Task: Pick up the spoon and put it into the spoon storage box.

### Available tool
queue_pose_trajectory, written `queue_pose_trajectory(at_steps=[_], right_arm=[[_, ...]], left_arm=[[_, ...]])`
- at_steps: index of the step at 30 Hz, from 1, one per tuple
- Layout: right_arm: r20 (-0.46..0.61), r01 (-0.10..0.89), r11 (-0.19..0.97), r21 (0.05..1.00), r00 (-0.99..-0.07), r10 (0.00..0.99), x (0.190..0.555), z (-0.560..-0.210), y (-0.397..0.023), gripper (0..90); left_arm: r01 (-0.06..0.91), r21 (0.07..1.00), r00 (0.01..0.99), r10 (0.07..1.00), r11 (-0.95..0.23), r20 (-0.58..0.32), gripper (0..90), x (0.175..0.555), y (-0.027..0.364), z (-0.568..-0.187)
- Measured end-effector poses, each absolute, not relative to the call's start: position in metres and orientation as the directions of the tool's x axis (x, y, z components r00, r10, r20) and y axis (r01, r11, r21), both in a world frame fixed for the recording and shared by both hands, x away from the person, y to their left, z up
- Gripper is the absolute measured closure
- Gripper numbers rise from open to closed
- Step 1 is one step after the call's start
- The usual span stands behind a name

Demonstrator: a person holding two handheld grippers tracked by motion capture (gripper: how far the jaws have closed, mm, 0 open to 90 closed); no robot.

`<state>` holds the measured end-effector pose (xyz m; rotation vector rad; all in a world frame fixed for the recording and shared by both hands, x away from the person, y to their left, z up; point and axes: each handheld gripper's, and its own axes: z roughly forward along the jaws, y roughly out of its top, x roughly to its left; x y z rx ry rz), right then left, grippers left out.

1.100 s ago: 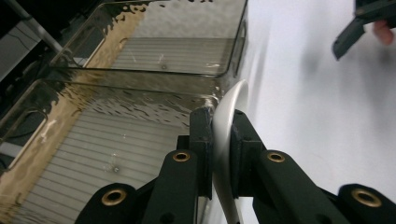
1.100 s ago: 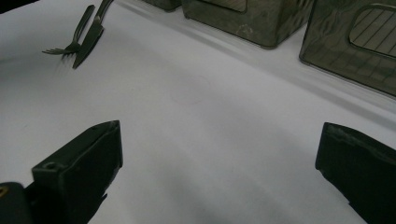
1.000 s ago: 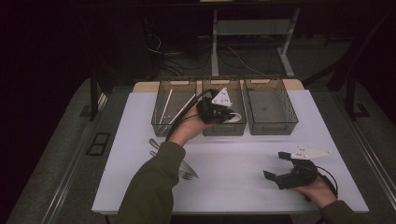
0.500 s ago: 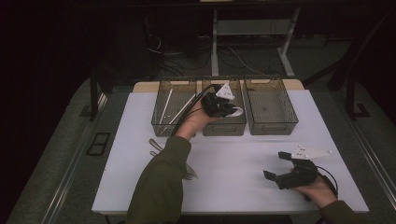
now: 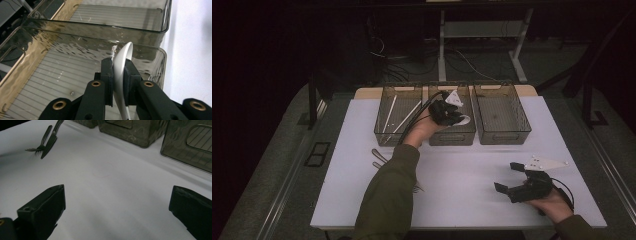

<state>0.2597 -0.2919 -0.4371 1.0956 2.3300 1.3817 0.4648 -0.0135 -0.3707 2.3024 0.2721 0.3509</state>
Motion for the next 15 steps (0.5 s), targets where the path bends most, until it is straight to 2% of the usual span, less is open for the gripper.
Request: queue_pose_trajectory(at_steps=[2, 8, 15], right_arm=[[0.174, 0.485, 0.281, 0.828, -0.699, 0.694, 0.260, -0.437, -0.292, 0.8], [0.174, 0.485, 0.280, 0.828, -0.697, 0.696, 0.260, -0.437, -0.291, 0.8], [0.174, 0.487, 0.279, 0.828, -0.696, 0.697, 0.259, -0.437, -0.292, 0.8]], left_arm=[[0.096, 0.744, 0.938, 0.311, -0.661, 0.155, 73.6, 0.465, -0.013, -0.369], [0.114, 0.754, 0.941, 0.314, -0.647, 0.127, 72.1, 0.462, -0.010, -0.366], [0.144, 0.770, 0.946, 0.316, -0.621, 0.078, 65.7, 0.456, -0.006, -0.358]])
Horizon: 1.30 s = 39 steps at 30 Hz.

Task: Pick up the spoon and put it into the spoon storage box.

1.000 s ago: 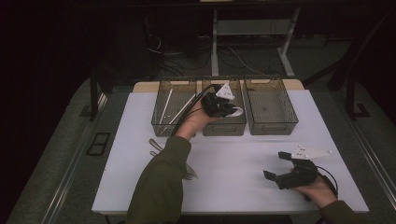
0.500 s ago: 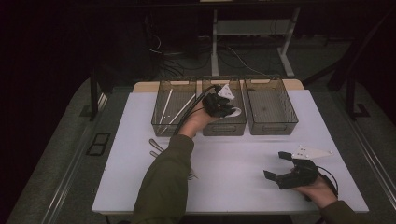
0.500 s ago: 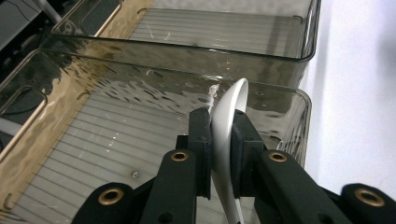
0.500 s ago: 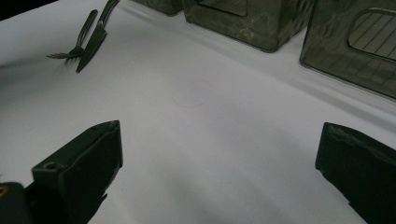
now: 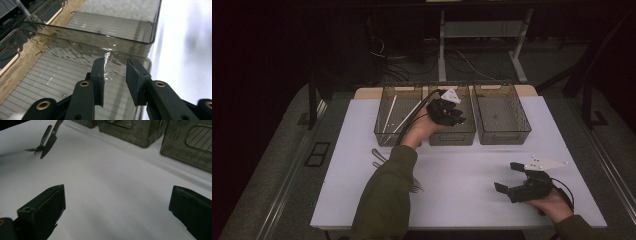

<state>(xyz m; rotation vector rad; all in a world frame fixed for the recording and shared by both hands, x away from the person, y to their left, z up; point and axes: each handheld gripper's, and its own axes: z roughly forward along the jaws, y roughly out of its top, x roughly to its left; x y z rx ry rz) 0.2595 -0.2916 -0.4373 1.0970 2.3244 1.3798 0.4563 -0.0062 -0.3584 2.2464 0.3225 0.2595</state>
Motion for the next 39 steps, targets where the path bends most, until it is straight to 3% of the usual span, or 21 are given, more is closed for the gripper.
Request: queue_pose_trajectory(at_steps=[12, 19, 22, 37, 39], right_arm=[[0.172, 0.489, 0.283, 0.825, -0.695, 0.699, 0.259, -0.437, -0.291, 0.8], [0.170, 0.490, 0.288, 0.823, -0.695, 0.698, 0.259, -0.438, -0.291, 0.8], [0.169, 0.490, 0.289, 0.822, -0.695, 0.699, 0.260, -0.438, -0.291, 0.8], [0.169, 0.492, 0.287, 0.822, -0.692, 0.702, 0.260, -0.438, -0.292, 0.8], [0.169, 0.492, 0.288, 0.822, -0.692, 0.702, 0.260, -0.438, -0.292, 0.8]], left_arm=[[0.172, 0.808, 0.949, 0.314, -0.564, 0.017, 49.0, 0.429, 0.008, -0.341], [0.159, 0.800, 0.951, 0.308, -0.579, 0.034, 47.2, 0.402, 0.020, -0.336], [0.151, 0.795, 0.950, 0.309, -0.587, 0.047, 49.4, 0.391, 0.028, -0.337], [0.171, 0.790, 0.953, 0.303, -0.588, 0.019, 88.2, 0.354, 0.060, -0.359], [0.174, 0.792, 0.954, 0.300, -0.585, 0.012, 88.9, 0.349, 0.063, -0.362]])
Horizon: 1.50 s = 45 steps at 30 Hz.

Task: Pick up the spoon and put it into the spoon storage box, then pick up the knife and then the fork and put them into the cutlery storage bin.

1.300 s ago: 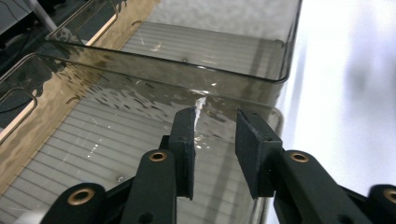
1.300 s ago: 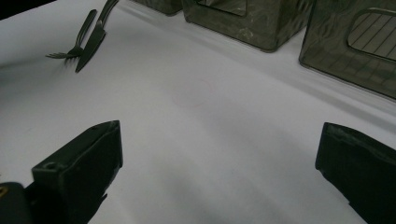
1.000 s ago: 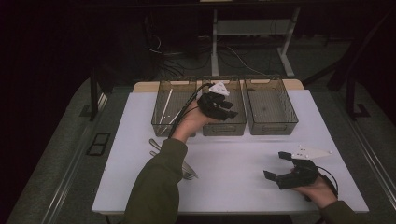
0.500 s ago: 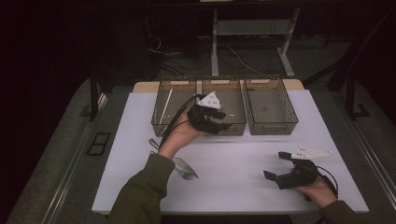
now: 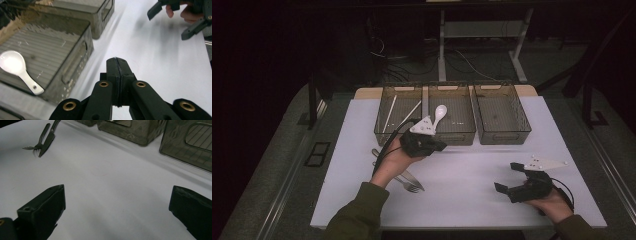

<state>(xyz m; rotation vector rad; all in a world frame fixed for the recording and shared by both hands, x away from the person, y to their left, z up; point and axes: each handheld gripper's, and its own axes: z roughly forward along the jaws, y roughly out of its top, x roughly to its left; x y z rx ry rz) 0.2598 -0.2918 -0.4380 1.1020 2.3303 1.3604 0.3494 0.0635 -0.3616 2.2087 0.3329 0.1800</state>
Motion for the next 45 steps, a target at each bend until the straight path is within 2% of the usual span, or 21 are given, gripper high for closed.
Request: queue_pose_trajectory(at_steps=[8, 24, 35, 45], right_arm=[[0.171, 0.495, 0.285, 0.821, -0.689, 0.704, 0.260, -0.438, -0.292, 0.8], [0.165, 0.489, 0.292, 0.822, -0.695, 0.700, 0.259, -0.438, -0.292, 0.8], [0.167, 0.493, 0.292, 0.820, -0.693, 0.701, 0.259, -0.438, -0.292, 0.8], [0.167, 0.492, 0.291, 0.820, -0.693, 0.701, 0.258, -0.438, -0.292, 0.8]], left_arm=[[0.172, 0.794, 0.947, 0.320, -0.583, 0.030, 88.9, 0.333, 0.082, -0.370], [0.233, 0.774, 0.911, 0.410, -0.589, 0.038, 88.9, 0.312, 0.134, -0.386], [0.322, 0.758, 0.862, 0.506, -0.567, 0.013, 88.9, 0.316, 0.179, -0.399], [0.401, 0.696, 0.820, 0.572, -0.596, 0.016, 88.9, 0.327, 0.201, -0.418]])
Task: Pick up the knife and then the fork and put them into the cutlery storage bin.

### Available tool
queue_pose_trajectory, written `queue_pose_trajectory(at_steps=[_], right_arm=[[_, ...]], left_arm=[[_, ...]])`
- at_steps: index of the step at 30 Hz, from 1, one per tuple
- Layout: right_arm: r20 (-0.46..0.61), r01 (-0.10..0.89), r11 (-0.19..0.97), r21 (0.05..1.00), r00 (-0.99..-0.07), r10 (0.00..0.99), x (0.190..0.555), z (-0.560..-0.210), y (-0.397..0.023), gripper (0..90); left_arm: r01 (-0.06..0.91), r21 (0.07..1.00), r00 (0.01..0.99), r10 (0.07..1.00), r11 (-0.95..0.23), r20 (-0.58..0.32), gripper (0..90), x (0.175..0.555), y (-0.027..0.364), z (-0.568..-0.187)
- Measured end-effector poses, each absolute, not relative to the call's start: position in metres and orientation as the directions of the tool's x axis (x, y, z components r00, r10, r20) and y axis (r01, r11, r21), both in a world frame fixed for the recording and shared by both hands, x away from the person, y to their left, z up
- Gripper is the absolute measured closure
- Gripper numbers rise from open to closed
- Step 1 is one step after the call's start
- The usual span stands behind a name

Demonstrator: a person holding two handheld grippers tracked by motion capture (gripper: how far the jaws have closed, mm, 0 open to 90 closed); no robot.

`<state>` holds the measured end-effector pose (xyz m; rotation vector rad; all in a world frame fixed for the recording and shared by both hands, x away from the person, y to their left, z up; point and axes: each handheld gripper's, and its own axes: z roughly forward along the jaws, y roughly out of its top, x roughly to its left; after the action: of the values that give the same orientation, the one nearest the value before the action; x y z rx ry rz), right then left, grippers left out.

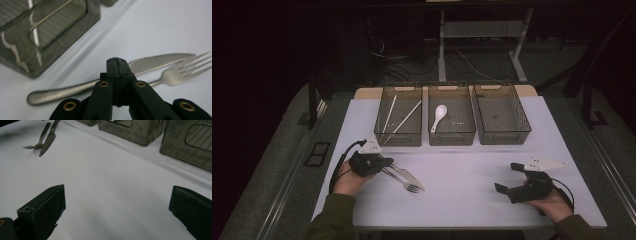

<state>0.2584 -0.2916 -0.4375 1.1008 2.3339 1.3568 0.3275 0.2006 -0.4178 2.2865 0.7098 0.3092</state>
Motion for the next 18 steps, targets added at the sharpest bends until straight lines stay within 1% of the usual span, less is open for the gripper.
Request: queue_pose_trajectory(at_steps=[4, 9, 18], right_arm=[[0.166, 0.491, 0.293, 0.820, -0.695, 0.700, 0.259, -0.438, -0.292, 0.8], [0.166, 0.492, 0.294, 0.820, -0.694, 0.700, 0.259, -0.438, -0.291, 0.8], [0.165, 0.491, 0.294, 0.820, -0.694, 0.700, 0.259, -0.438, -0.291, 0.8]], left_arm=[[0.430, 0.663, 0.803, 0.595, -0.613, 0.029, 88.9, 0.332, 0.208, -0.424], [0.467, 0.641, 0.785, 0.619, -0.609, 0.017, 88.9, 0.340, 0.216, -0.434], [0.476, 0.629, 0.780, 0.625, -0.614, 0.020, 89.0, 0.343, 0.219, -0.438]])
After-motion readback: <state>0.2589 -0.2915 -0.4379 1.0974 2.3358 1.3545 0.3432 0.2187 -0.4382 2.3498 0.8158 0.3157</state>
